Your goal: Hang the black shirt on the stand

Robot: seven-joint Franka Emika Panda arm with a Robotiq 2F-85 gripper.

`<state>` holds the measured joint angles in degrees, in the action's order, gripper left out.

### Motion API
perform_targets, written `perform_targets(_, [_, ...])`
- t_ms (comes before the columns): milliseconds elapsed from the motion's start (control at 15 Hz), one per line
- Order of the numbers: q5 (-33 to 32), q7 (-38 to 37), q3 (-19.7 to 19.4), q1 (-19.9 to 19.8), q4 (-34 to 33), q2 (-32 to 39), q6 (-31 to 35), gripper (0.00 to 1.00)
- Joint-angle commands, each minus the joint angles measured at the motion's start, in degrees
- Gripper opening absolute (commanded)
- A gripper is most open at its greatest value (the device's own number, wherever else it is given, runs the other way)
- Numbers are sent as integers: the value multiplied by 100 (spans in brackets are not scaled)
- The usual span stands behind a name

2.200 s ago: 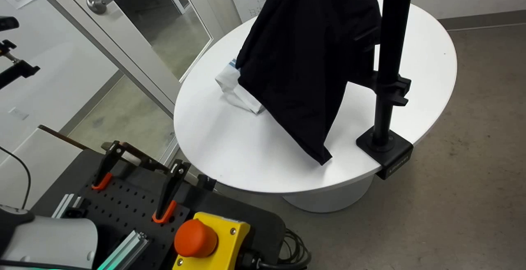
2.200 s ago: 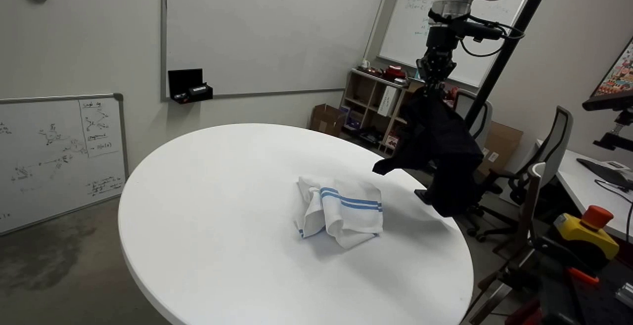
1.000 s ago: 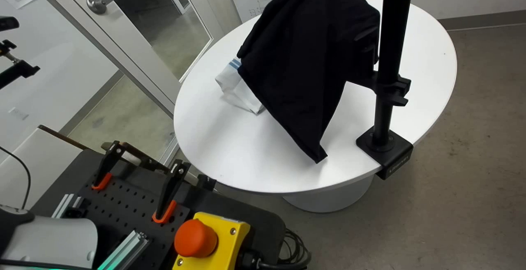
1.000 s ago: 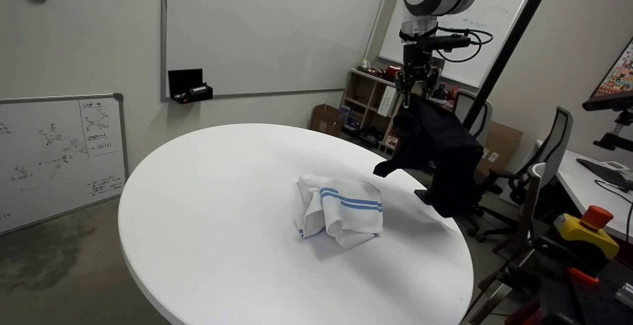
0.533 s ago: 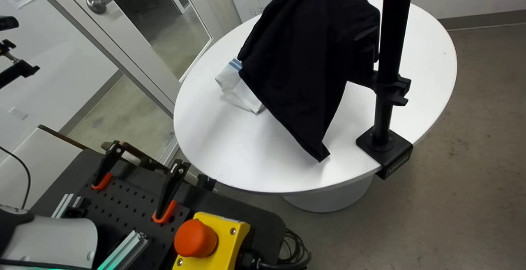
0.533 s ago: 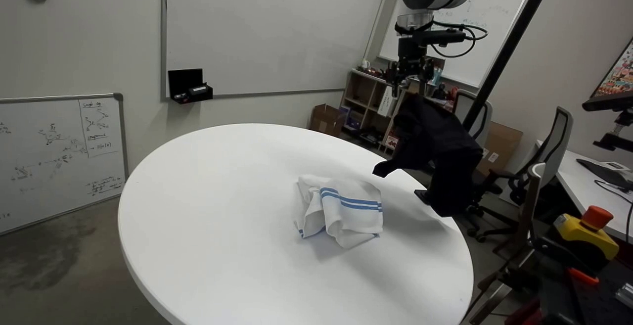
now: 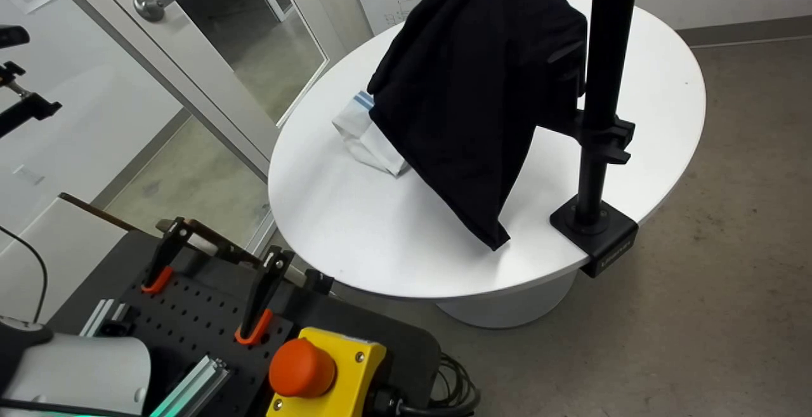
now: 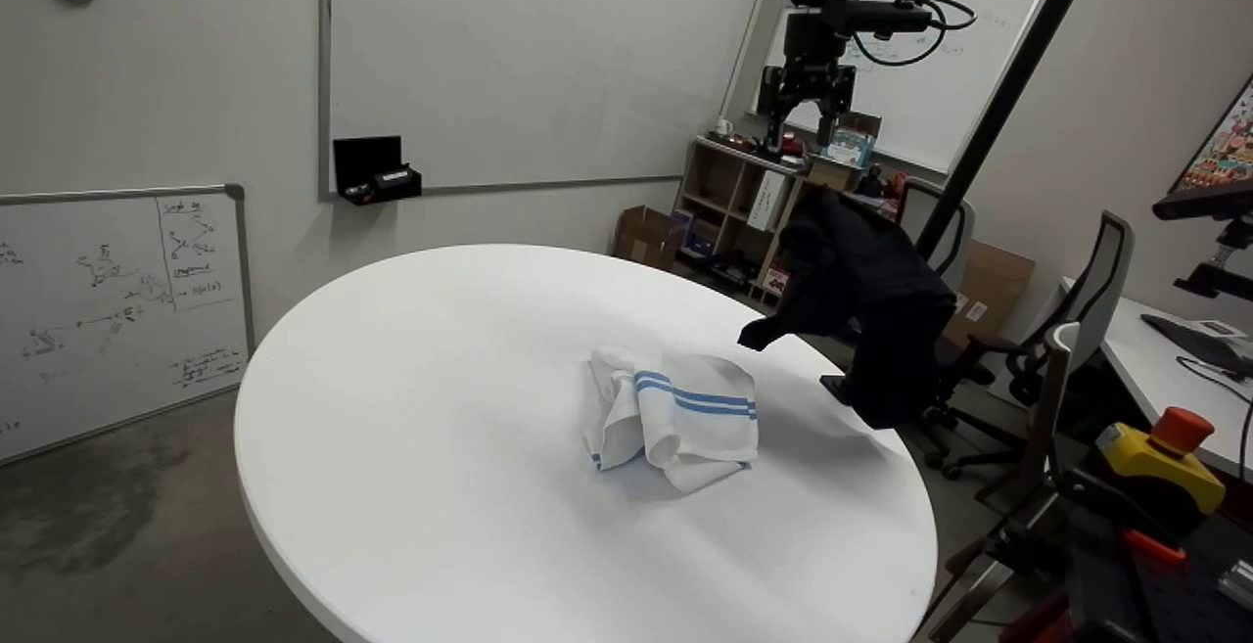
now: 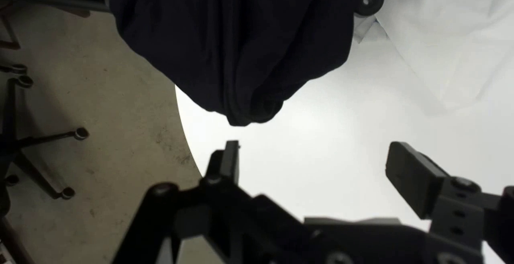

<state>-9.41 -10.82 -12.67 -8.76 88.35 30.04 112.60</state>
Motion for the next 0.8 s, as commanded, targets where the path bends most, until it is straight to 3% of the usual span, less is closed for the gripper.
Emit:
perform_targets(0, [-92, 201, 24, -52, 1038, -740, 328, 63])
perform_targets(533, [-425, 309, -181, -270, 2349, -1597, 657, 1])
perform_targets(733, [-508, 300, -199, -318, 2519, -1704, 833, 0])
